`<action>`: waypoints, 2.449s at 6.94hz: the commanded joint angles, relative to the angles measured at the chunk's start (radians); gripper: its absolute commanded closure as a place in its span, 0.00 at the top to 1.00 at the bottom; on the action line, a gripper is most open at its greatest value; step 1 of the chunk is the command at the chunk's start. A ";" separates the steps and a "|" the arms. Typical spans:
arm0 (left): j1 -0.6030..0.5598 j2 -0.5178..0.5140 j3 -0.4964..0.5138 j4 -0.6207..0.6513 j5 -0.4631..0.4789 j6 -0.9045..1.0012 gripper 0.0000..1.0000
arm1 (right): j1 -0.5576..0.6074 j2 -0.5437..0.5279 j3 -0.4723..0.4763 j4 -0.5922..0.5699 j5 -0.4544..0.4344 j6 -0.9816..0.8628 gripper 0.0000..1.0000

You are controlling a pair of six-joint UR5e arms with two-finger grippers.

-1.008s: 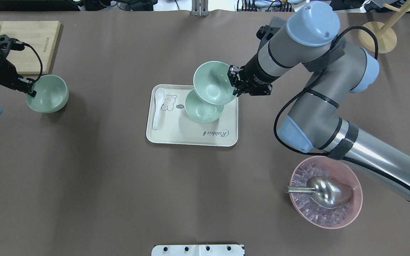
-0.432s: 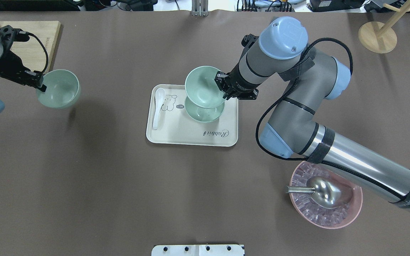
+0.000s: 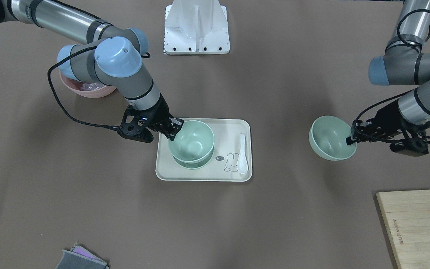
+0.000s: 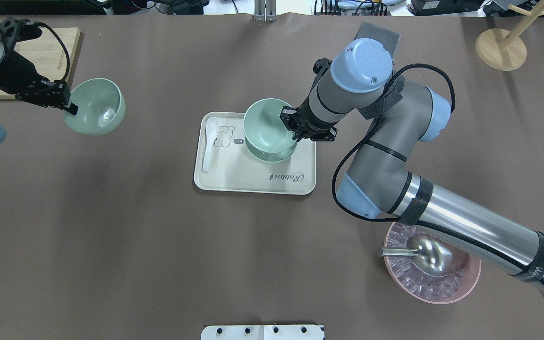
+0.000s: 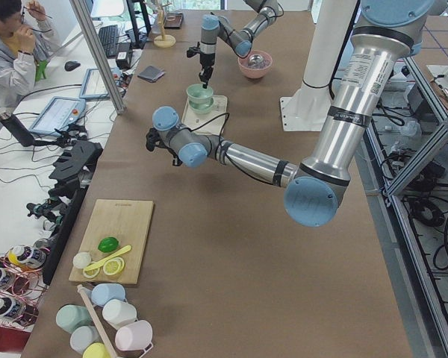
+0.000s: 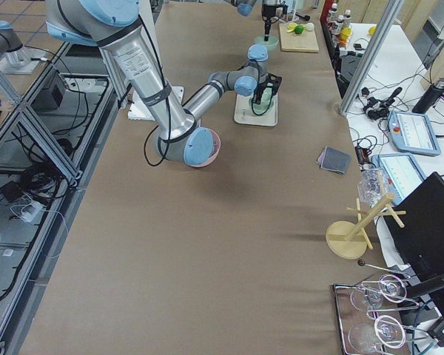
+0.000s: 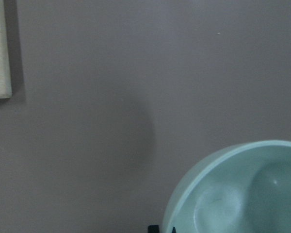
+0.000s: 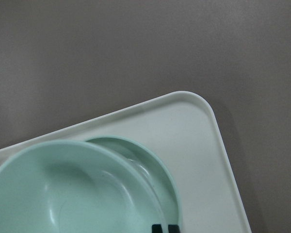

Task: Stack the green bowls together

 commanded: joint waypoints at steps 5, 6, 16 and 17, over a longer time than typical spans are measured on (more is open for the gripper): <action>0.009 -0.019 -0.123 -0.001 -0.006 -0.230 0.00 | -0.011 0.002 -0.038 0.044 -0.018 0.009 0.12; 0.035 -0.029 -0.118 -0.001 -0.003 -0.261 0.00 | -0.011 0.002 -0.037 0.046 -0.017 0.059 0.99; 0.395 -0.475 0.146 -0.020 0.317 -0.589 0.00 | 0.506 -0.454 0.175 0.032 0.404 -0.524 1.00; 0.398 -0.483 0.162 -0.026 0.340 -0.592 0.00 | 0.514 -0.461 0.175 0.032 0.404 -0.532 1.00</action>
